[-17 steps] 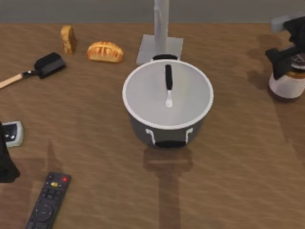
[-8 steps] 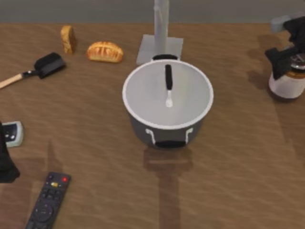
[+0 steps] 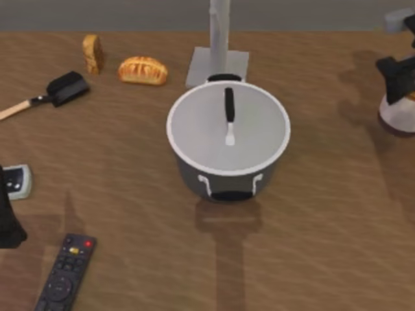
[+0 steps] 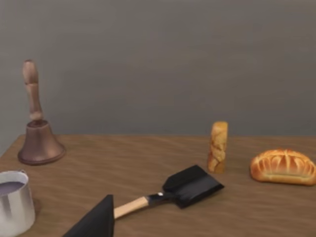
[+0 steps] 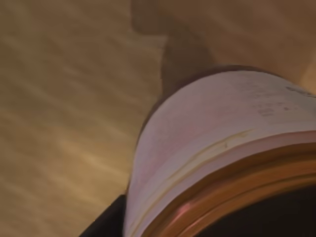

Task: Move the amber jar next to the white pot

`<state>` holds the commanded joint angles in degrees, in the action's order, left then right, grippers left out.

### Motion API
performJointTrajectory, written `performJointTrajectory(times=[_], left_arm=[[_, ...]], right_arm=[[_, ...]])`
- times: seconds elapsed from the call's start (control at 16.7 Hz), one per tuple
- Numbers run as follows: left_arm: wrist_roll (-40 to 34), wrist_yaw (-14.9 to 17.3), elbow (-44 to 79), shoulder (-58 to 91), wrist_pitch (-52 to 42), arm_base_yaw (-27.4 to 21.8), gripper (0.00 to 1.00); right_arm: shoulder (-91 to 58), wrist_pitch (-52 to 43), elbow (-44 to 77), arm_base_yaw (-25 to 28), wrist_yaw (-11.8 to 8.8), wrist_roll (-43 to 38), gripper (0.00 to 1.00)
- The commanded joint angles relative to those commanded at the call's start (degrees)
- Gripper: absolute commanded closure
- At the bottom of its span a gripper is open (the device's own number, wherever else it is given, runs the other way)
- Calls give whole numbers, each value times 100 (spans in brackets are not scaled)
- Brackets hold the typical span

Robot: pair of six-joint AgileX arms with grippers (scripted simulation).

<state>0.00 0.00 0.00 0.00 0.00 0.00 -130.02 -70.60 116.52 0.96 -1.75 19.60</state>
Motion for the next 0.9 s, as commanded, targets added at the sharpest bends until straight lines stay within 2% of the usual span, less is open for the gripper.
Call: performJointTrajectory(times=[0.36,0.72,0.9], left_arm=[[0,0,0,0,0,0,0],[0,0,0,0,0,0,0],[0,0,0,0,0,0,0]], right_arm=[[1457,-243,-1242,61,-10,-2,100],[1454,-225,-1255,77,-4,-92,100],[1322,-102,-1262,333,55,-652,100]])
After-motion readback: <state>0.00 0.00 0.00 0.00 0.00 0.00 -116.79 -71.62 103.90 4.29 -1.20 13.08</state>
